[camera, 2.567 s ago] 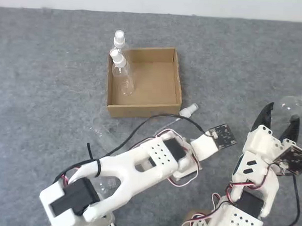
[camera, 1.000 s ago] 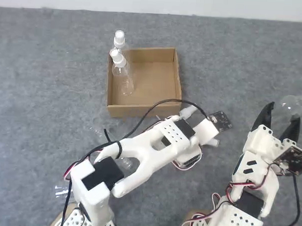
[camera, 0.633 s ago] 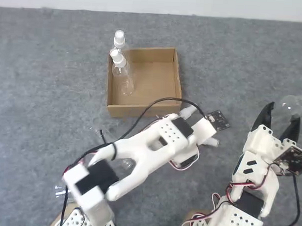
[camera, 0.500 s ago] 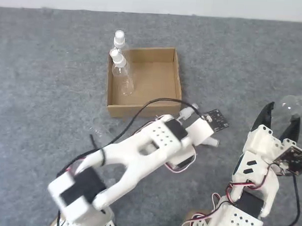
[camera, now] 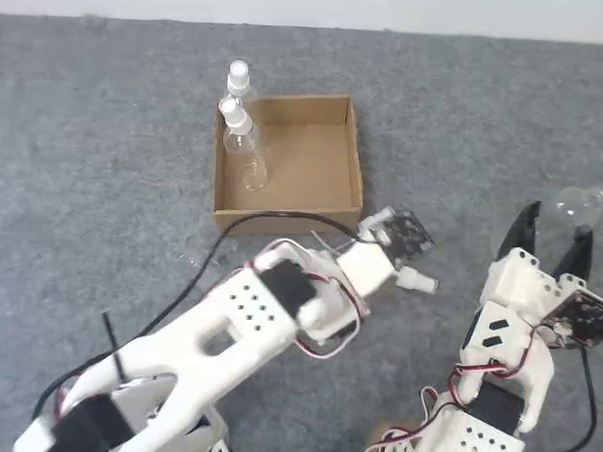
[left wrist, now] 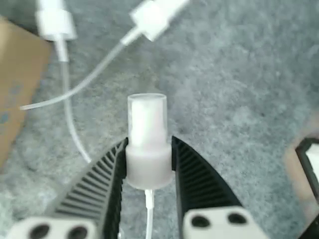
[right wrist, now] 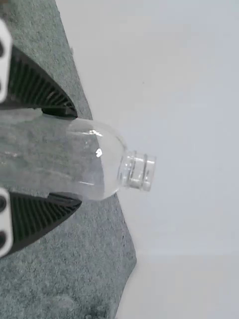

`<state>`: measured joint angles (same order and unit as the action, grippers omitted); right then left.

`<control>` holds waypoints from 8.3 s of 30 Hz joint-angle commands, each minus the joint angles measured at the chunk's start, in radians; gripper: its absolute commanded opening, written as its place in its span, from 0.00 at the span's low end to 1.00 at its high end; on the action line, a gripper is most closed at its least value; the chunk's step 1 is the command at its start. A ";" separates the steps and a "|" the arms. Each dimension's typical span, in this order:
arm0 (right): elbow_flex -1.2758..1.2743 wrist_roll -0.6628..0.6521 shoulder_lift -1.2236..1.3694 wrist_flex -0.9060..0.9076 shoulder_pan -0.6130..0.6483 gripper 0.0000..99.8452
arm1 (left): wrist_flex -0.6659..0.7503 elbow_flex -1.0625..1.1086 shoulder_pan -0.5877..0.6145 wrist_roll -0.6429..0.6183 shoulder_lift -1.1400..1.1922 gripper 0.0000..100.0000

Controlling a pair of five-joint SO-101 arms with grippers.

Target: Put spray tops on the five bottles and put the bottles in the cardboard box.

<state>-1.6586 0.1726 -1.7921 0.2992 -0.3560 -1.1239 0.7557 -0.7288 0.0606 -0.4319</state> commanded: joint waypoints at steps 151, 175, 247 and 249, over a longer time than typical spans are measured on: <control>-0.023 -0.265 -0.022 0.216 1.000 0.01 | 0.516 0.335 0.773 -0.715 -1.386 0.01; -0.023 -0.436 -0.022 0.205 1.119 0.01 | 0.496 0.341 0.778 -0.746 -1.389 0.01; -0.023 -0.542 -0.022 0.217 1.179 0.01 | 0.494 0.521 0.612 -0.621 -1.389 0.01; -0.023 -0.542 -0.022 0.217 1.179 0.01 | 0.494 0.522 0.611 -0.621 -1.389 0.01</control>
<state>-1.6617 -0.3629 -1.7921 0.5201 0.8362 -0.6252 1.3111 -0.1105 -0.5731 -1.8021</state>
